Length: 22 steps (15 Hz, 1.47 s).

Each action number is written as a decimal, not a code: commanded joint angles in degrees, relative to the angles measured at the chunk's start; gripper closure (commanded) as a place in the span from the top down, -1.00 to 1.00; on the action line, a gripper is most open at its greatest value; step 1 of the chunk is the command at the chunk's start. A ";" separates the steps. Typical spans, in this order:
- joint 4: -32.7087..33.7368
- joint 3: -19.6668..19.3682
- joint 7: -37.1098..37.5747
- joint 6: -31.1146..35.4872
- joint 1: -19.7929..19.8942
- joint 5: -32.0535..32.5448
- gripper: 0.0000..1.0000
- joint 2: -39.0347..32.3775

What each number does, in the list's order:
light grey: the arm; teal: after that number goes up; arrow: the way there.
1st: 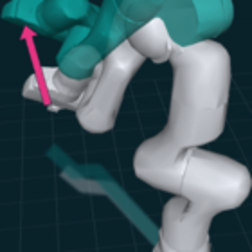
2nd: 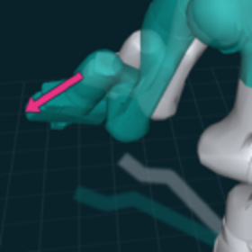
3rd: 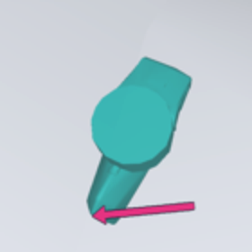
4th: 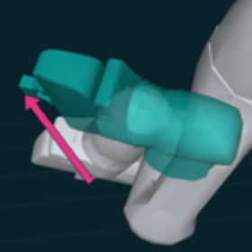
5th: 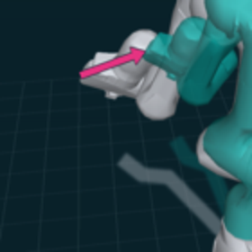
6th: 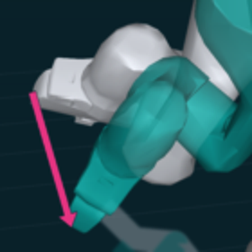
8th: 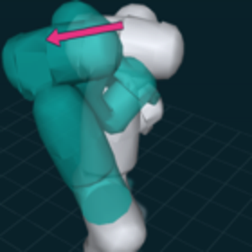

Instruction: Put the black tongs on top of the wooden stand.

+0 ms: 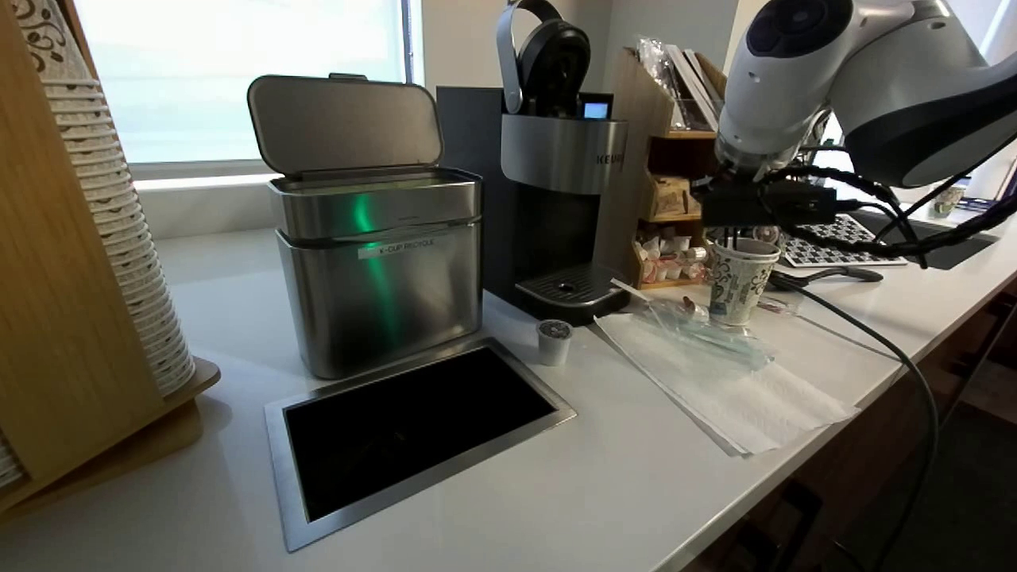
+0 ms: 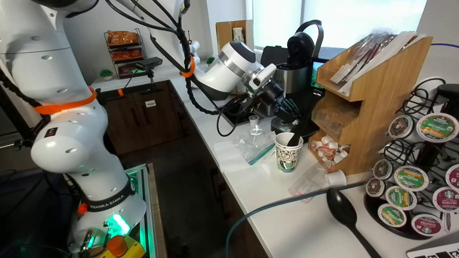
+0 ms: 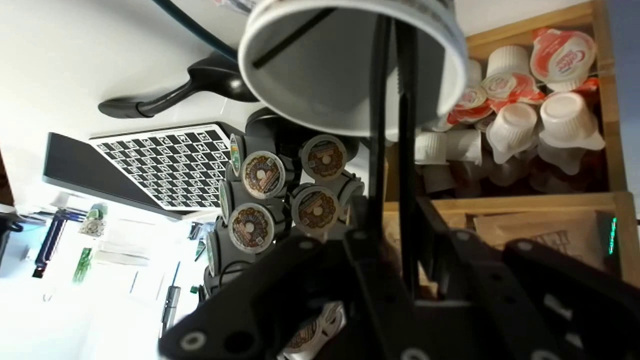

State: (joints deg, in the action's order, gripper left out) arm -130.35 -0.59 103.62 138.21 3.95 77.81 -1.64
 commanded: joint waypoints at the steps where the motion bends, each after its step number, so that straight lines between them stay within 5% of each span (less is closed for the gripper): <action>1: -3.95 -0.19 2.10 -1.22 -1.17 1.64 -0.87 6.88; 7: -3.85 -0.72 -2.85 0.08 -1.28 -1.98 -0.87 13.18; 9: -1.61 -2.08 -8.25 6.63 -1.39 -5.39 -0.87 13.51; 13: 5.99 -5.92 -27.46 20.82 -1.43 -22.82 -0.87 12.20; 16: 8.43 -19.15 -39.31 25.60 -15.01 -37.48 -0.87 12.28; 19: 11.93 -26.54 -52.41 17.67 -27.21 -51.64 -0.87 14.28; 20: 9.72 -22.38 -45.83 22.77 -19.93 -44.77 -0.50 13.15; 22: 11.70 -25.11 -50.18 19.66 -25.18 -49.35 -0.50 13.46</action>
State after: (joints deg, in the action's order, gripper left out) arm -118.62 -25.73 53.41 157.84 -21.28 28.42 11.82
